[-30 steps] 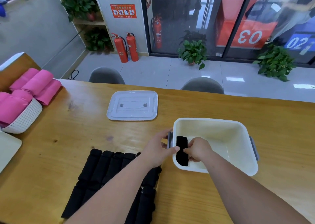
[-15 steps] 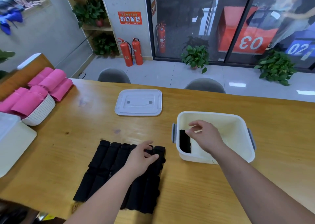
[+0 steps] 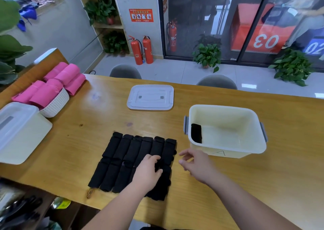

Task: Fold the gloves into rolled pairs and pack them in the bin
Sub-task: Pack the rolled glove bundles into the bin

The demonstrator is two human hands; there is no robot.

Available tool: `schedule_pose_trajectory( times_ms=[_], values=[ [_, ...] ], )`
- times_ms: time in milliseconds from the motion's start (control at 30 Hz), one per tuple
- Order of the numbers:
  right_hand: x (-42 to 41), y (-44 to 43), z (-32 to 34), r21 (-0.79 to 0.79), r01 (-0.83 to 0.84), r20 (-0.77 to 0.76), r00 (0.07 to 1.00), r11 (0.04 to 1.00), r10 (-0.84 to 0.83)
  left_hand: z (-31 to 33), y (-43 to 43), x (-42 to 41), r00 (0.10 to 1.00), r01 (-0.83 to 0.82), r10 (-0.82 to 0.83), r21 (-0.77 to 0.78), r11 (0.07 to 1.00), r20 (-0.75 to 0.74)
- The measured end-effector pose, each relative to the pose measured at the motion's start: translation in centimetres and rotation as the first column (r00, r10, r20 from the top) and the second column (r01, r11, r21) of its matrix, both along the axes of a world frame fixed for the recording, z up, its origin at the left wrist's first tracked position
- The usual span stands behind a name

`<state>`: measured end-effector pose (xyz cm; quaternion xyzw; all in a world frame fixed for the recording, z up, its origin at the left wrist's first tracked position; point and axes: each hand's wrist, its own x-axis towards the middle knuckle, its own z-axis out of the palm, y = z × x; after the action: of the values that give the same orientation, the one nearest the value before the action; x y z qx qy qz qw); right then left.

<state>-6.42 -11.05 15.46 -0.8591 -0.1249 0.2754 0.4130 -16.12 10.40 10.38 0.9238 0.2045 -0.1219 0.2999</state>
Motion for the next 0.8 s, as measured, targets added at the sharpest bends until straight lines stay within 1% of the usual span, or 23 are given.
schedule_pose_trajectory(
  times_ms=[67, 133, 200, 267, 333, 400, 567, 700, 800],
  values=[
    [-1.1, -0.1, -1.8, -0.104, -0.054, 0.013, 0.998, 0.993, 0.056, -0.5, -0.7, -0.5, 1.000, -0.002, 0.003, 0.052, 0.999, -0.018],
    [-2.1, -0.2, -2.8, -0.155, -0.083, -0.007, 0.997, 0.984, 0.083, -0.9, -1.4, -1.0, 0.999, 0.014, -0.010, 0.074, 0.997, -0.052],
    [-3.0, -0.3, -3.8, -0.177, -0.094, -0.092, 0.993, 0.980, 0.079, -1.4, -2.2, -1.3, 0.997, 0.024, -0.019, 0.075, 0.997, -0.074],
    [-3.6, -0.5, -4.8, -0.205, -0.132, -0.185, 0.978, 0.970, 0.094, -1.7, -3.1, -1.3, 0.997, 0.017, -0.014, 0.037, 0.999, -0.077],
    [-4.3, -0.6, -5.6, -0.191, -0.140, -0.281, 0.956, 0.972, 0.082, -2.0, -4.0, -1.3, 0.996, 0.000, -0.002, -0.022, 1.000, -0.084],
    [-5.0, -0.7, -6.2, -0.161, -0.076, -0.352, 0.936, 0.984, 0.015, -2.2, -4.7, -1.4, 0.995, -0.022, 0.018, -0.046, 0.999, -0.098],
    [-5.2, -1.1, -6.6, -0.110, 0.065, -0.439, 0.892, 0.992, -0.107, -2.3, -5.2, -2.0, 0.980, -0.104, 0.098, -0.024, 0.994, -0.175],
    [-5.2, -1.3, -6.3, -0.075, 0.113, -0.499, 0.856, 0.991, -0.135, -2.3, -5.5, -1.8, 0.966, -0.164, 0.143, -0.084, 0.983, -0.215],
    [-5.2, -1.2, -6.3, -0.047, 0.141, -0.513, 0.846, 0.989, -0.144, -1.9, -5.6, -1.6, 0.952, -0.239, 0.197, -0.167, 0.957, -0.235]
  ],
)
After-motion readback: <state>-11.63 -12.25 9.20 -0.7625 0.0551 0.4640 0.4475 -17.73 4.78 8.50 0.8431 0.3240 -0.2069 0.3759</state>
